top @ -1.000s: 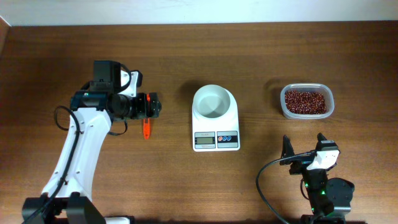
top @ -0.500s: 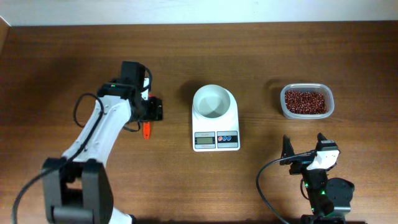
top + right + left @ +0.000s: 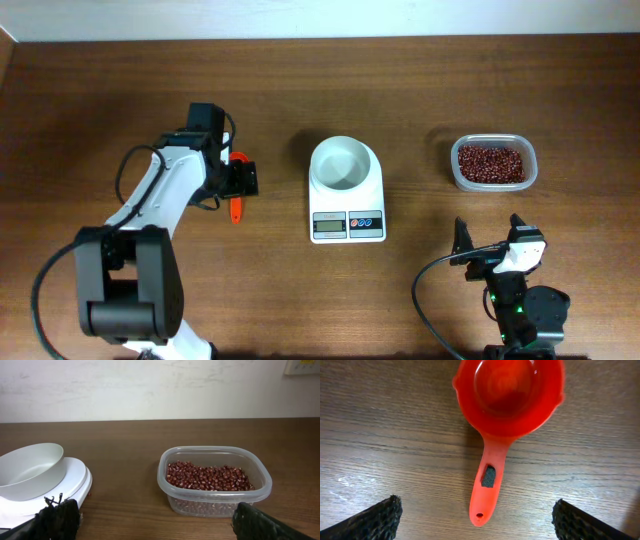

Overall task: Scoop item into bowl and weigh 50g on scale
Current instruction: 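Lower the left gripper and close it on the scoop handle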

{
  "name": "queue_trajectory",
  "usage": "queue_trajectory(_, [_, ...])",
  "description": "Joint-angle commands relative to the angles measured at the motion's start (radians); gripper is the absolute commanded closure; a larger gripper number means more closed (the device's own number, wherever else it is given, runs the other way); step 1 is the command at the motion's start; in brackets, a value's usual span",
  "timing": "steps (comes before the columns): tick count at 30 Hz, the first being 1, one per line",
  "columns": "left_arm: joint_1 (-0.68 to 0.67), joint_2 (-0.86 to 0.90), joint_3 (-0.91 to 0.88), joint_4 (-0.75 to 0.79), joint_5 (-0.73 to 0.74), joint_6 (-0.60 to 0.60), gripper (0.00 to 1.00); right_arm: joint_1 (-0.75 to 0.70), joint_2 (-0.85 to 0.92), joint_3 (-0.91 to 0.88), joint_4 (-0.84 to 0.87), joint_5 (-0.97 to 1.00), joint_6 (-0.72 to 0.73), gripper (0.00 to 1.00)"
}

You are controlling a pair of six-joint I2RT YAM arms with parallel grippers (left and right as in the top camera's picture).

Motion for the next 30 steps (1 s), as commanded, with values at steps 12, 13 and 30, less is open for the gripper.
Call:
queue_trajectory(12, [0.001,0.026,0.008,0.021,-0.008,-0.006,0.01,0.005,-0.005,-0.005,-0.005,0.001,0.008,0.01])
queue_trajectory(13, [0.001,0.026,0.008,0.021,-0.008,-0.006,0.01,0.005,-0.005,-0.005,-0.005,0.002,0.008,0.01])
queue_trajectory(30, [0.001,0.026,0.008,0.020,-0.007,-0.006,0.01,0.005,-0.005,-0.005,-0.005,0.001,0.008,0.01])
